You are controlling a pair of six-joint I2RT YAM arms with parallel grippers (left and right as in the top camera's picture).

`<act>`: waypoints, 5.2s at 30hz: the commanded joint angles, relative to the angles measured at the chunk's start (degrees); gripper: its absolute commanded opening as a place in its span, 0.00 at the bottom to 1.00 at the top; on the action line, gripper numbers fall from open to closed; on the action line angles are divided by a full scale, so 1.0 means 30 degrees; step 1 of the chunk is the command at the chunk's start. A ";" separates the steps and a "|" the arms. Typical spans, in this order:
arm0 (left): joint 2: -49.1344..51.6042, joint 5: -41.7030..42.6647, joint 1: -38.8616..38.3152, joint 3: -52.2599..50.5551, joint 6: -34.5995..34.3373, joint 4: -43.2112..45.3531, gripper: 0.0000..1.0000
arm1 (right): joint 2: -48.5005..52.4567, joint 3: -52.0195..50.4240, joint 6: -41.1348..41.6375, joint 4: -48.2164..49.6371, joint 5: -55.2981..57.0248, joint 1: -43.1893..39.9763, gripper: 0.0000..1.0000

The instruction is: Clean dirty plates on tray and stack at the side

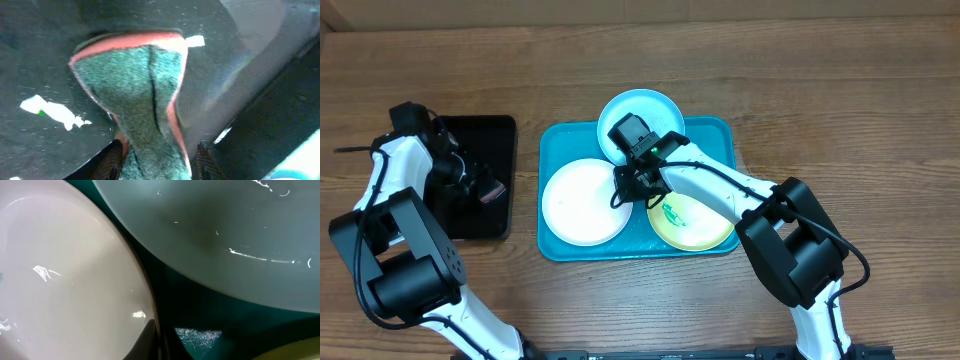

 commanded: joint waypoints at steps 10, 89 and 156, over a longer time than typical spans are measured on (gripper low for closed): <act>-0.0240 -0.3789 -0.0357 -0.0109 -0.1355 0.1056 0.45 | -0.0437 -0.0160 0.0087 0.0000 0.0270 -0.0051 0.04; -0.1515 0.0984 -0.9224 -0.1887 0.1282 -0.0911 0.04 | -0.0437 -0.0240 0.2157 0.0503 0.0197 -0.0051 0.04; -0.1523 0.3898 -0.9406 -0.1202 -0.0255 0.0670 0.04 | -0.0437 -0.0240 0.2084 0.0350 0.0350 -0.0051 0.04</act>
